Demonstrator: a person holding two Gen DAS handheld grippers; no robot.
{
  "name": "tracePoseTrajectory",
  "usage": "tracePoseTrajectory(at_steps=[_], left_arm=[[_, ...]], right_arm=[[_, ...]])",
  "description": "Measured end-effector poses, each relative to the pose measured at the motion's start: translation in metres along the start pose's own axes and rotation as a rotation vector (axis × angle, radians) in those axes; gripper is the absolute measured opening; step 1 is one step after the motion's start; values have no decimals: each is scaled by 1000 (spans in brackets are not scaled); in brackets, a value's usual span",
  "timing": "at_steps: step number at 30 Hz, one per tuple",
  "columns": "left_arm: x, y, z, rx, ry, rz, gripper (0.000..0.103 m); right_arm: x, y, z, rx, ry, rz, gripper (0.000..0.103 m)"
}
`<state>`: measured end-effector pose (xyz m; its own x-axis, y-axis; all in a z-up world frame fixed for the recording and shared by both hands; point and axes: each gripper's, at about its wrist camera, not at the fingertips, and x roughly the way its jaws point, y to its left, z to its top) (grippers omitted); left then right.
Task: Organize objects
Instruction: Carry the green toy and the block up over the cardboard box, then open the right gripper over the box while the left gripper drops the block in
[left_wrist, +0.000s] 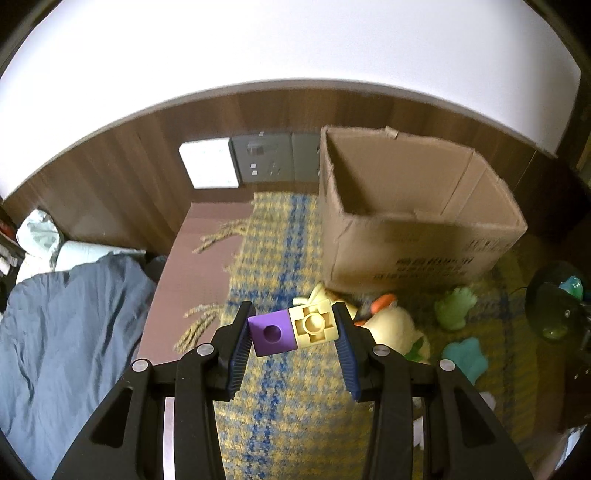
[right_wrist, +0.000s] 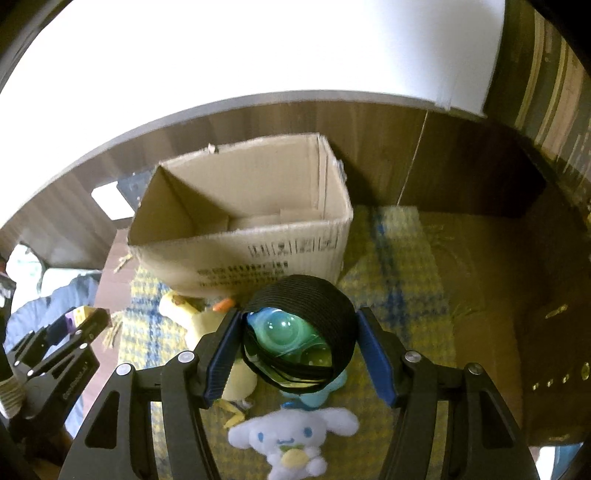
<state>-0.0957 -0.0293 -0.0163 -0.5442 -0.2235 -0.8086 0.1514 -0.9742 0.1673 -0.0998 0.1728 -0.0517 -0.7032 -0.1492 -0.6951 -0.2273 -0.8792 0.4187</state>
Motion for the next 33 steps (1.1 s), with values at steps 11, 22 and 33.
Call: tracePoseTrajectory(at_steps=[11, 22, 33], left_arm=[[-18, -12, 37, 25, -79, -17, 42], [-20, -27, 79, 62, -141, -40, 42], [-2, -36, 106, 87, -149, -62, 42]], right_arm=[[-10, 0, 30, -9, -56, 12, 62], [-2, 3, 67, -32, -92, 10, 62], [17, 3, 94, -42, -99, 1, 62]])
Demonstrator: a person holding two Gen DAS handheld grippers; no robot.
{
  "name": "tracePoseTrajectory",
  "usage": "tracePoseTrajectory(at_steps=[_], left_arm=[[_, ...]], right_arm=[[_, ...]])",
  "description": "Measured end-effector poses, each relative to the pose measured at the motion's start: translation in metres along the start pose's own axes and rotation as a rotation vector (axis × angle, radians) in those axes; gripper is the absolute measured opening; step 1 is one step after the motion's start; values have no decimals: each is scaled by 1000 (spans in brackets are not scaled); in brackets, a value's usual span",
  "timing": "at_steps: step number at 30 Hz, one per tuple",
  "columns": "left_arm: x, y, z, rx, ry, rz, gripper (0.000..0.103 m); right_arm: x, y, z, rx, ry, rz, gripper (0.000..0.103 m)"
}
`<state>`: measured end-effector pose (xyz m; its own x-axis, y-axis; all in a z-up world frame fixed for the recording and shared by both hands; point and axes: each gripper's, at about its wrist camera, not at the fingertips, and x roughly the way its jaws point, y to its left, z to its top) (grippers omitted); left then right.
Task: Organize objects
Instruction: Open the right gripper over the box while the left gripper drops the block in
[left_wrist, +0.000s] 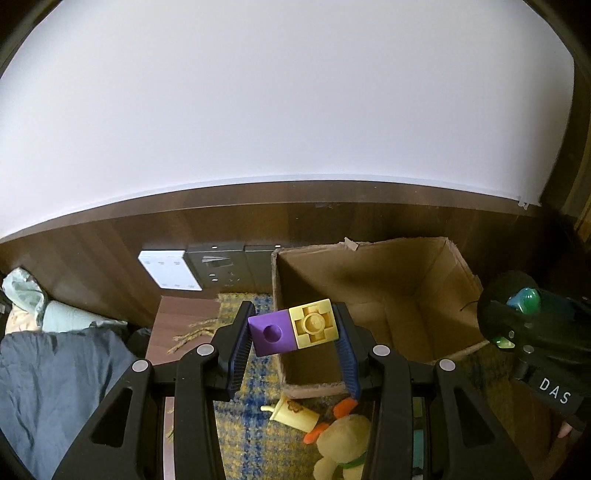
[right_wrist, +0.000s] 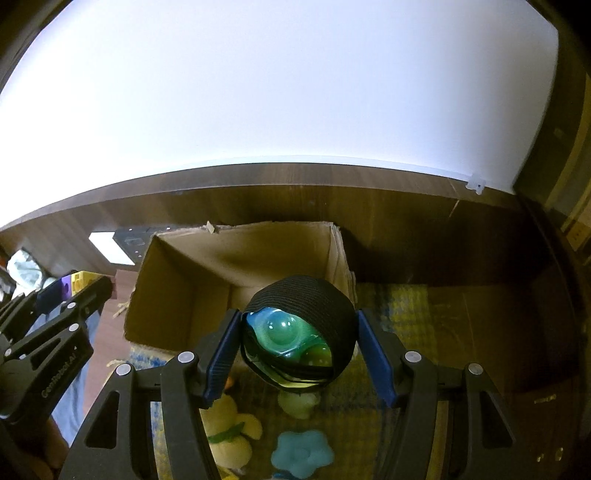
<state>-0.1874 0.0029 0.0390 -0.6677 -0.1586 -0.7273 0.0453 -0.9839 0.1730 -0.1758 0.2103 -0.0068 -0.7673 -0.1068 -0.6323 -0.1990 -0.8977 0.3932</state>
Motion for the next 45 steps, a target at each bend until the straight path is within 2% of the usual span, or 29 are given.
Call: tracePoseTrajectory(at_steps=[18, 19, 21, 23, 24, 30, 42, 45], left_arm=[[29, -6, 11, 19, 23, -7, 42], [30, -6, 11, 20, 24, -4, 44], [29, -6, 10, 25, 19, 6, 61], [27, -7, 9, 29, 9, 23, 72], [26, -6, 9, 29, 7, 26, 74], [23, -4, 7, 22, 5, 40, 78], [8, -5, -3, 26, -8, 48, 80], [2, -5, -8, 26, -13, 49, 83]], right_arm=[[27, -2, 17, -9, 15, 3, 64], [26, -2, 17, -7, 15, 2, 64], [25, -2, 18, -7, 5, -3, 74], [24, -2, 18, -9, -7, -10, 80], [23, -2, 19, -9, -11, -14, 81], [19, -7, 17, 7, -16, -26, 82], [8, -9, 4, 29, -17, -33, 82], [3, -10, -2, 36, -18, -37, 90]])
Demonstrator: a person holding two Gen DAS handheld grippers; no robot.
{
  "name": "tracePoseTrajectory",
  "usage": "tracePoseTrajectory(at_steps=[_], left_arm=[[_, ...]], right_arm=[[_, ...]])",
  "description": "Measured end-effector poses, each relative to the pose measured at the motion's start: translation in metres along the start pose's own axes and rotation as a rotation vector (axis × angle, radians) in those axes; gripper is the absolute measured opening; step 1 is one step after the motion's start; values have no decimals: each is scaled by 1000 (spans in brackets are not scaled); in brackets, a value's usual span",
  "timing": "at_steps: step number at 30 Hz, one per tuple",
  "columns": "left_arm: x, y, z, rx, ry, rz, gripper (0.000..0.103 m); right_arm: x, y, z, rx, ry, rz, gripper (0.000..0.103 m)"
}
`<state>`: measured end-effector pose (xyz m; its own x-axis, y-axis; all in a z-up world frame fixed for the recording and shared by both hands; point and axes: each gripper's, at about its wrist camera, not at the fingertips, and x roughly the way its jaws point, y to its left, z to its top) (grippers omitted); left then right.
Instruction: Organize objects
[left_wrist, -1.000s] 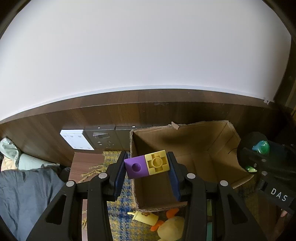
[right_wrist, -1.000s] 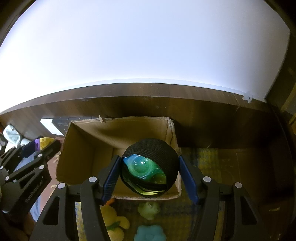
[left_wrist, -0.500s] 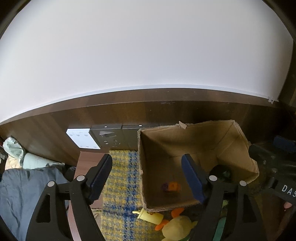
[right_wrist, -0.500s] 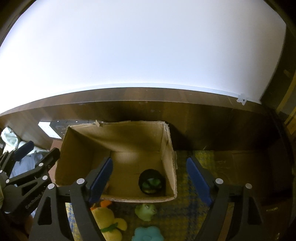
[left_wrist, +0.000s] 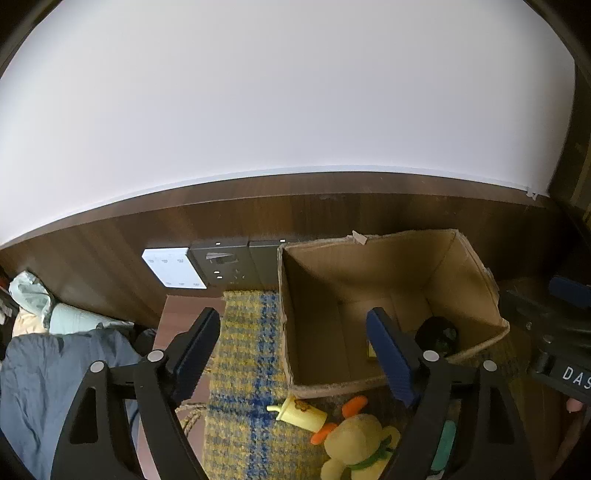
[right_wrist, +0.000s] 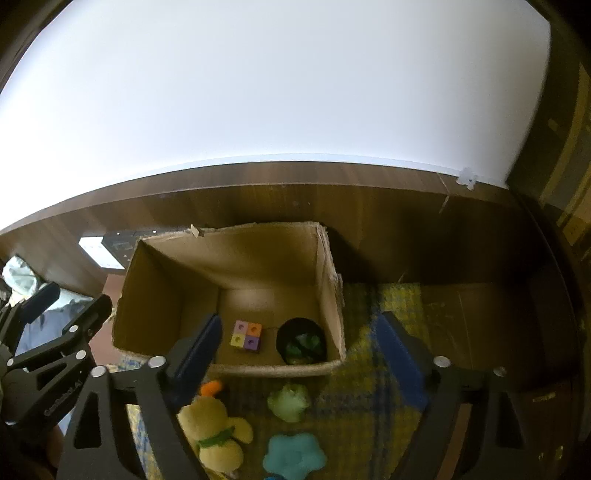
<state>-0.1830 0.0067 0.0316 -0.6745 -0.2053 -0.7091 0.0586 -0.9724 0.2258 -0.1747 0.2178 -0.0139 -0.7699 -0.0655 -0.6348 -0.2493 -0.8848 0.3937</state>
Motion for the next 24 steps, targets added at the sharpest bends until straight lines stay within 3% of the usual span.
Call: tracePoseTrajectory(at_steps=[7, 24], left_arm=[[-11, 1, -14, 9, 2, 23, 93], [-41, 7, -54, -8, 15, 34, 97]], right_arm=[[-12, -5, -15, 23, -5, -16, 94], [-34, -2, -61, 51, 2, -26, 95]])
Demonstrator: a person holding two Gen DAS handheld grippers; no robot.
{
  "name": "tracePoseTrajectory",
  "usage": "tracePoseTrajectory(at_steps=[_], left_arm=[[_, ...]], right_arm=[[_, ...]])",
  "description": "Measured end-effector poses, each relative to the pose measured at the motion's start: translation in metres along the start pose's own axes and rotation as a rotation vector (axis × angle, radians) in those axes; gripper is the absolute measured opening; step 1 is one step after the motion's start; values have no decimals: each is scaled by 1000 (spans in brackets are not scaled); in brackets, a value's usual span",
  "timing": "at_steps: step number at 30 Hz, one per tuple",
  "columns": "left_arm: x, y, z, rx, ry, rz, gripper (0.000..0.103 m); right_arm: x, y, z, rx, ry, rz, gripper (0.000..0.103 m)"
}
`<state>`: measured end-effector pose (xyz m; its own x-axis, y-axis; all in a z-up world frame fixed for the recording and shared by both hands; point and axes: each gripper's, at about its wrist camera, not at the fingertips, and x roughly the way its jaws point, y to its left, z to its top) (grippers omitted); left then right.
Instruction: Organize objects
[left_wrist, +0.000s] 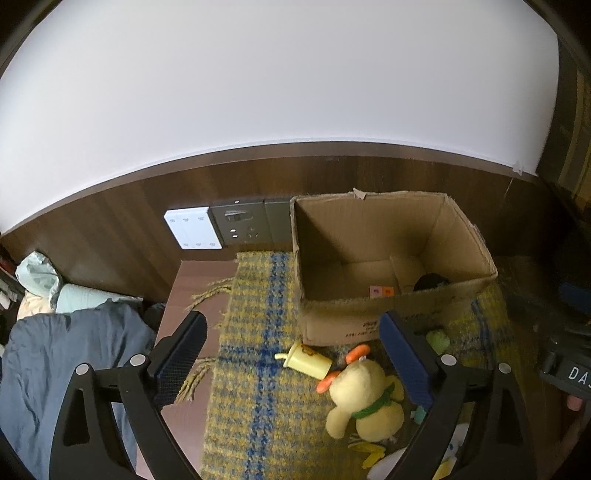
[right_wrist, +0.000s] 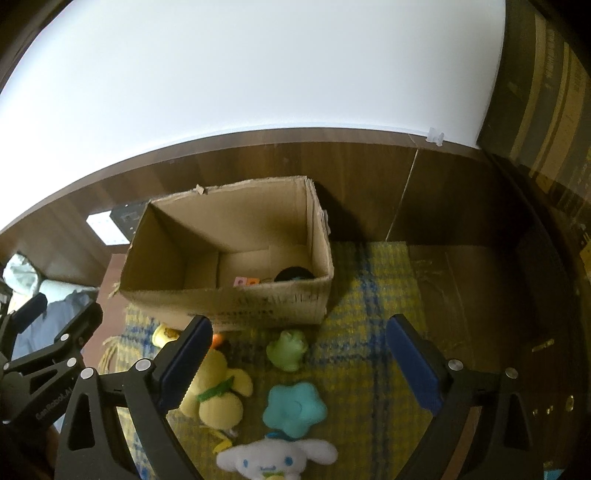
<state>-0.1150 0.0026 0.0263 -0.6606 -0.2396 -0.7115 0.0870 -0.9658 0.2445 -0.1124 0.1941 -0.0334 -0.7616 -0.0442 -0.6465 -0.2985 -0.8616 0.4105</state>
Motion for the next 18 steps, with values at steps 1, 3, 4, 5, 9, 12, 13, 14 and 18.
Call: tracePoseTrajectory(at_steps=[1, 3, 4, 5, 9, 12, 13, 14, 18], left_arm=[[-1, 1, -2, 0, 0, 1, 97], [-4, 3, -7, -3, 1, 6, 99], [-5, 4, -9, -6, 4, 8, 99], [-6, 5, -12, -7, 7, 9, 100], [-8, 8, -22, -6, 20, 9, 100], [-11, 8, -31, 0, 25, 6, 100], [-11, 7, -35, 3, 27, 6, 100], [-12, 7, -37, 4, 29, 6, 100], [-14, 7, -48, 3, 42, 7, 100]], right_arm=[[-1, 1, -3, 0, 1, -1, 95], [-3, 3, -9, -1, 2, -1, 95], [-5, 3, -12, 0, 3, -2, 95], [-6, 4, -15, 1, 3, -2, 95], [-10, 5, -28, 7, 9, -4, 95], [-12, 6, -39, 11, 16, -7, 96], [-12, 6, -42, 13, 20, -8, 96], [-13, 6, -47, 14, 24, -9, 96], [-13, 6, -62, 18, 40, -9, 100]])
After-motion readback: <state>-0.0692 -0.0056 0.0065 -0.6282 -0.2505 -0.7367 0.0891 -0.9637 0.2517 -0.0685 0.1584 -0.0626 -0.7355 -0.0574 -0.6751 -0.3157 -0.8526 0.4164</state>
